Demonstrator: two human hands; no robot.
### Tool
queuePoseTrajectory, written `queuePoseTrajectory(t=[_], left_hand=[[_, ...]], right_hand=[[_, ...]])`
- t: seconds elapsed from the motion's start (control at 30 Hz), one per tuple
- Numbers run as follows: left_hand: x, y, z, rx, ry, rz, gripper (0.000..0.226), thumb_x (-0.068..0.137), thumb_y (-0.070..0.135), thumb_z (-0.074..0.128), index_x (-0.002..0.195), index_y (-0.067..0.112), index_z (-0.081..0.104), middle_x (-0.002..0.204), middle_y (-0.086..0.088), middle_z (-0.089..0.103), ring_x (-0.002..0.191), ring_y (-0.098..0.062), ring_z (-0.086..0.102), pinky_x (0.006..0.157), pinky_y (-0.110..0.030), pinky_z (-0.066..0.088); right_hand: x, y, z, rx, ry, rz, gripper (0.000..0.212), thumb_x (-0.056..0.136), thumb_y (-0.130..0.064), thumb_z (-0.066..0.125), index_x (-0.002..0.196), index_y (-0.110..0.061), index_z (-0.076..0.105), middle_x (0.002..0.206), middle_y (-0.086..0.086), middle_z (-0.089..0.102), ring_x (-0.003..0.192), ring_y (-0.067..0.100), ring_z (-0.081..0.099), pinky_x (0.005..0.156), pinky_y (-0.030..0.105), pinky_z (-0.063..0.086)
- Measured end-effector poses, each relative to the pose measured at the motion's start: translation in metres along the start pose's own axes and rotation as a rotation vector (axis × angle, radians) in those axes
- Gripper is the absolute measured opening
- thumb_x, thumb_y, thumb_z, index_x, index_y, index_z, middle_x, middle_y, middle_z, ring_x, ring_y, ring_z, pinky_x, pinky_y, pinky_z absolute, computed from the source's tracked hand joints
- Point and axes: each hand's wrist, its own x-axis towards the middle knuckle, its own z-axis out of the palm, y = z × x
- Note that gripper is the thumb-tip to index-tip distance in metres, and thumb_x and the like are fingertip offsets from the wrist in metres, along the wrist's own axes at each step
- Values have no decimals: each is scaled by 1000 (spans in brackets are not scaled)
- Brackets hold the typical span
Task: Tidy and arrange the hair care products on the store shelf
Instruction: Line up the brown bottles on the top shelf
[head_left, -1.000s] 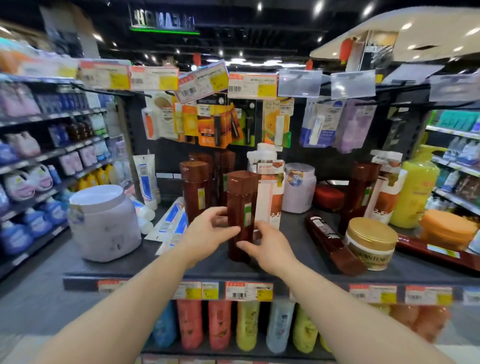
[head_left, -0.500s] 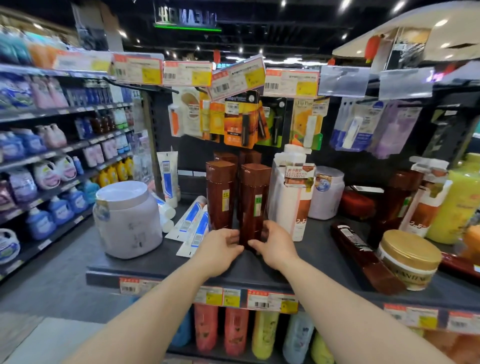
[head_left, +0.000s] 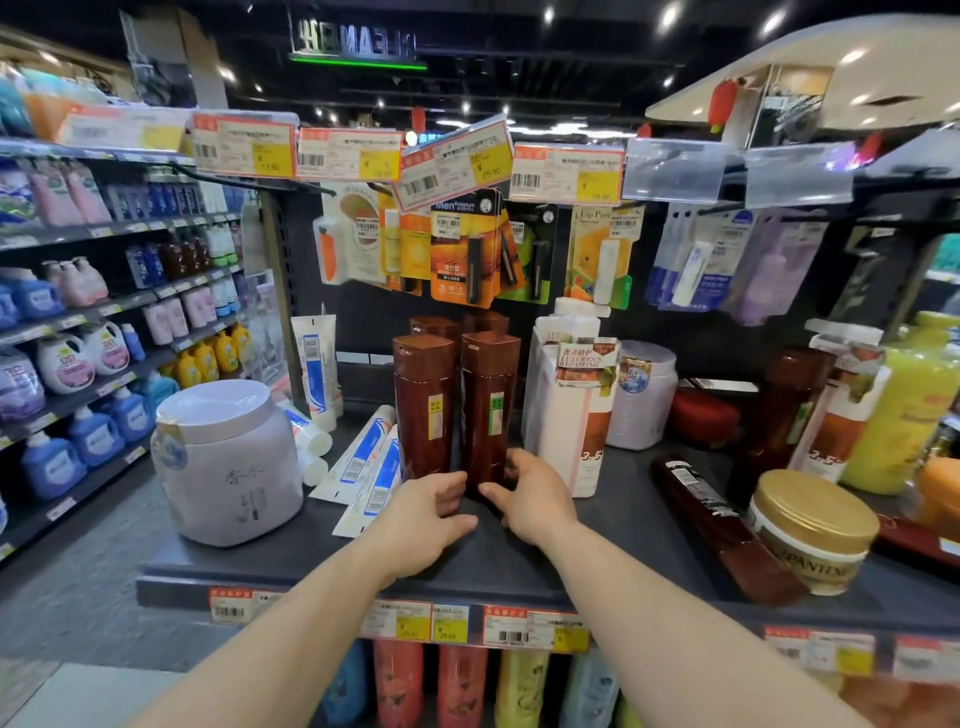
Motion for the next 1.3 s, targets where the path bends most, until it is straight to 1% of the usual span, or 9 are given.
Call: queuePoseTrajectory(t=[0.13,0.23,0.4,0.57,0.67,0.73,0.93,1.07,1.3], left_hand=[[0,-1,0,-46,5,-11,68,86,7,67,146,11,35,145,-3,47,130,-12,48,96,-14,38],[0,-3,0,-77,20,-17,68,85,6,69,144,10,37,144,-6,49,128,-13,50,99,-18,40],[-2,-5,0,-82,17,-20,69,84,8,71,144,12,37,143,-4,49,127,-12,50,104,-24,41],[-4,1,1,-25,17,17,67,84,12,71,143,15,40,141,-2,51,125,-12,52,100,-20,41],[-5,5,2,8,32,29,63,84,14,72,140,17,45,138,-4,54,121,-11,55,101,-22,42],[-6,8,1,23,38,31,61,84,14,72,139,18,45,136,-2,55,121,-11,54,102,-22,42],[-14,7,-1,144,55,48,61,84,22,72,139,22,46,136,3,55,123,-8,53,107,-32,42],[-21,4,2,276,65,80,59,85,29,70,138,22,48,136,7,55,123,-5,52,108,-30,41],[-23,12,3,327,78,109,52,86,31,68,135,26,51,131,10,58,119,-3,54,104,-27,43]], right_hand=[[5,-2,0,-35,-33,17,49,89,-30,65,135,-23,49,133,0,59,116,22,58,91,44,54],[8,-4,0,-60,-54,25,50,90,-30,64,137,-23,47,135,1,58,116,23,58,90,45,54],[13,-4,-3,-73,-106,54,52,92,-29,61,140,-23,42,138,1,55,108,26,63,86,37,55],[11,-6,-5,-90,-126,59,51,92,-29,61,139,-22,43,138,2,55,109,26,63,89,40,54],[13,-7,-8,-76,-140,64,48,91,-26,63,136,-22,46,136,3,56,107,26,64,85,42,57],[15,-7,-9,-64,-154,72,49,91,-24,63,137,-21,45,137,3,55,111,26,62,83,40,58],[17,-1,-4,-63,-159,60,50,91,-24,62,138,-19,44,138,5,55,122,25,55,94,42,52],[20,-1,-4,-97,-148,48,51,92,-26,61,139,-18,43,138,5,55,122,25,55,95,42,51],[8,-3,-9,-104,-145,14,58,92,-27,61,144,-23,36,142,3,51,127,24,50,101,42,47]])
